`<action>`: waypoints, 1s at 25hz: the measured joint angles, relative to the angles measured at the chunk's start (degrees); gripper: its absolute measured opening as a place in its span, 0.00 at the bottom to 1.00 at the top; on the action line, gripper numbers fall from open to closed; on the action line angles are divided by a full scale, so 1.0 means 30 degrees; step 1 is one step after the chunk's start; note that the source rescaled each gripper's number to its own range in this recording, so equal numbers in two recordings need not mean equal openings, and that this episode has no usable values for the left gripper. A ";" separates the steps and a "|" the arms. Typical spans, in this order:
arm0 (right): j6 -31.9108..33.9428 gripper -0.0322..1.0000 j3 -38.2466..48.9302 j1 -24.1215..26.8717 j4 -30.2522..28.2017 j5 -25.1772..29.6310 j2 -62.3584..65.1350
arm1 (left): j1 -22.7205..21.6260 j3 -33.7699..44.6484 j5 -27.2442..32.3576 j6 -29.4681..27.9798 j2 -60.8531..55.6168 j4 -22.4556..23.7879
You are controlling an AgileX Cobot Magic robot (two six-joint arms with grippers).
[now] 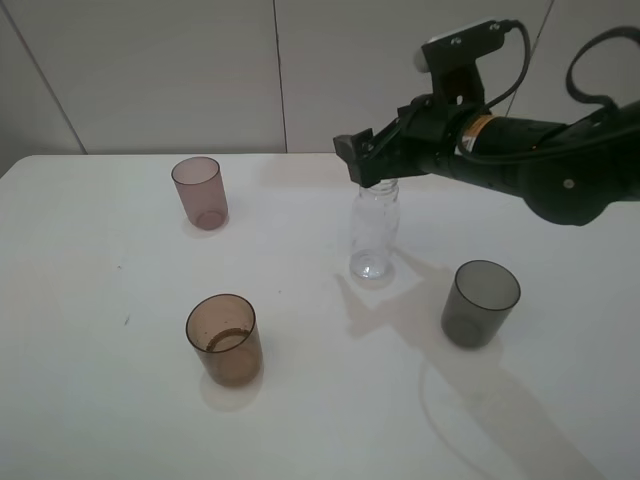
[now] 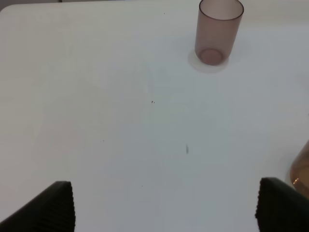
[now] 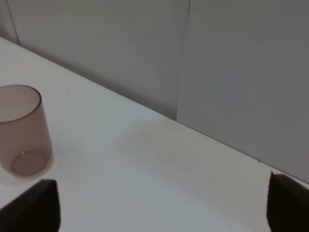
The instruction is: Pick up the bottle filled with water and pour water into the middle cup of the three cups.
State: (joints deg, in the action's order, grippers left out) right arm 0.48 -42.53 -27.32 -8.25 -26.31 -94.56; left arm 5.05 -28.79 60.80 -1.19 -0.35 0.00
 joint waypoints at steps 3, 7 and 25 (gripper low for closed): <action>0.0000 0.91 0.0000 0.0000 0.1029 0.2745 0.2013 | 0.0000 0.0000 0.0000 0.0000 0.0000 0.0000; 0.0000 0.91 0.0000 0.1017 0.3985 0.7887 0.4708 | 0.0000 0.0000 0.0000 0.0000 0.0000 0.0000; 0.0017 0.91 0.0013 0.7159 0.3257 2.7715 2.2877 | 0.0000 0.0000 0.0000 0.0000 0.0000 0.0000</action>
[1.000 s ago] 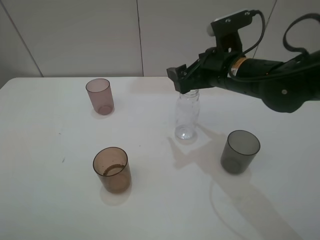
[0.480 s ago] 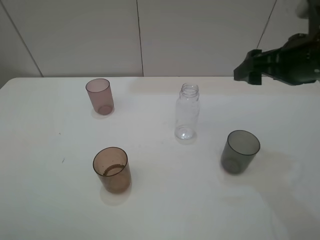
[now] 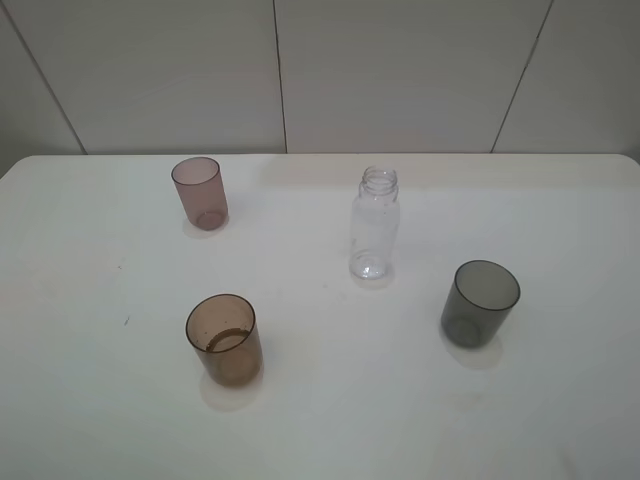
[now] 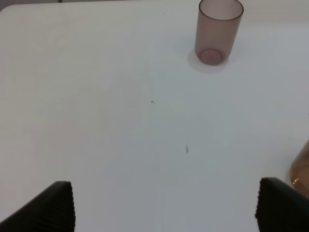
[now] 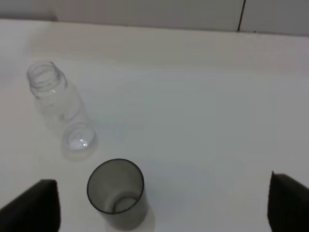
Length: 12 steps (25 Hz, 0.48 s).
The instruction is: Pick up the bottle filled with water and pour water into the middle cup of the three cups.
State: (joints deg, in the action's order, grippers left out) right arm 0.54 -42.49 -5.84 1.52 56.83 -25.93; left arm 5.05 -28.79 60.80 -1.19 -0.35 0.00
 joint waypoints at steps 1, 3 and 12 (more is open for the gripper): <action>0.0000 0.91 0.0000 0.0000 0.0000 0.0346 0.1147 | 0.0000 0.0000 0.0000 0.0000 0.0000 0.0000; 0.0000 0.91 0.0000 0.0000 0.0000 0.0788 0.3068 | 0.0000 0.0000 0.0000 0.0000 0.0000 0.0000; 0.0000 0.91 0.1067 0.0000 -0.0506 0.2948 0.8044 | 0.0000 0.0000 0.0000 0.0000 0.0000 0.0000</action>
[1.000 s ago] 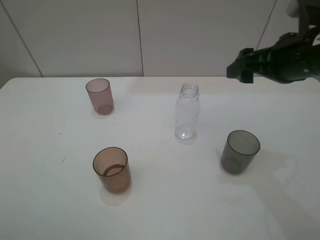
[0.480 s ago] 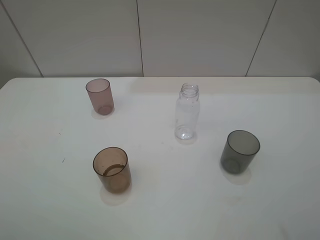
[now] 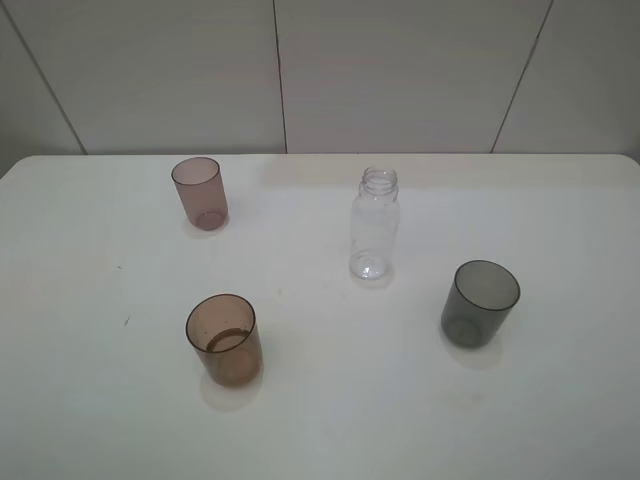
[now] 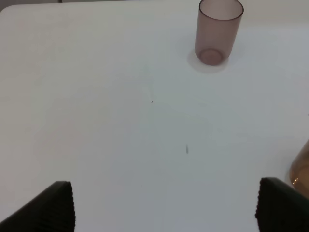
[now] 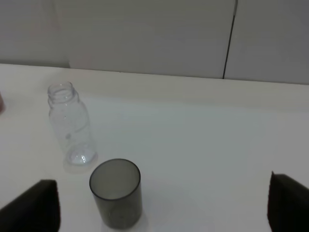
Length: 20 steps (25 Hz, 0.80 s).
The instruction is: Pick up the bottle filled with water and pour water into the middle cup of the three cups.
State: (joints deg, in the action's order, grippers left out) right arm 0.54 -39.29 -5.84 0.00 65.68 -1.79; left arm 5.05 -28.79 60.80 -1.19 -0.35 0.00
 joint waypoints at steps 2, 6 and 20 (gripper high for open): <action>0.0000 0.91 0.1077 0.0000 0.0000 -0.0273 0.0541 | 0.0000 0.0000 0.0000 0.0000 0.0000 0.0000; 0.0000 0.91 0.2795 0.0000 0.0000 -0.1381 0.0645 | 0.0000 0.0000 0.0000 0.0000 0.0000 0.0000; 0.0113 0.91 0.3185 0.0000 0.0000 -0.1546 0.0645 | 0.0000 0.0000 0.0000 0.0000 0.0000 0.0000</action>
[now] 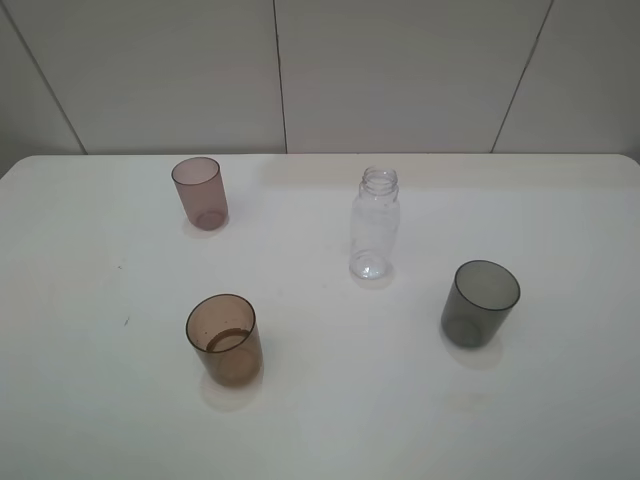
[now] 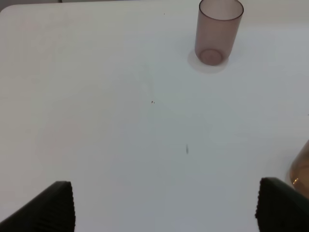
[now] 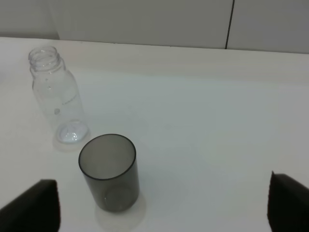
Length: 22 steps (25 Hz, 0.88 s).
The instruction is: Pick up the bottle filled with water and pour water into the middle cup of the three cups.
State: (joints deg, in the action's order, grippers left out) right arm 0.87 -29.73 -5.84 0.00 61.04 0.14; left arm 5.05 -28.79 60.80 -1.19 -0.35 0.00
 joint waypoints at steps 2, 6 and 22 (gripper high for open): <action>0.0000 0.91 0.0000 0.0000 0.0000 0.0000 0.0000 | 0.0000 0.0000 0.0000 0.0000 0.0000 0.0000; 0.0000 0.91 0.0000 0.0000 0.0000 0.0000 0.0000 | 0.0000 0.0000 0.0000 0.0000 0.0000 0.0000; 0.0000 0.91 0.0000 0.0000 0.0000 0.0000 0.0000 | 0.0000 0.0000 0.0000 0.0000 0.0000 0.0000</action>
State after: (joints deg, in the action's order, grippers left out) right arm 0.87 -29.73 -5.84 0.00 61.04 0.14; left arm 5.05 -28.79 60.80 -1.19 -0.35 0.00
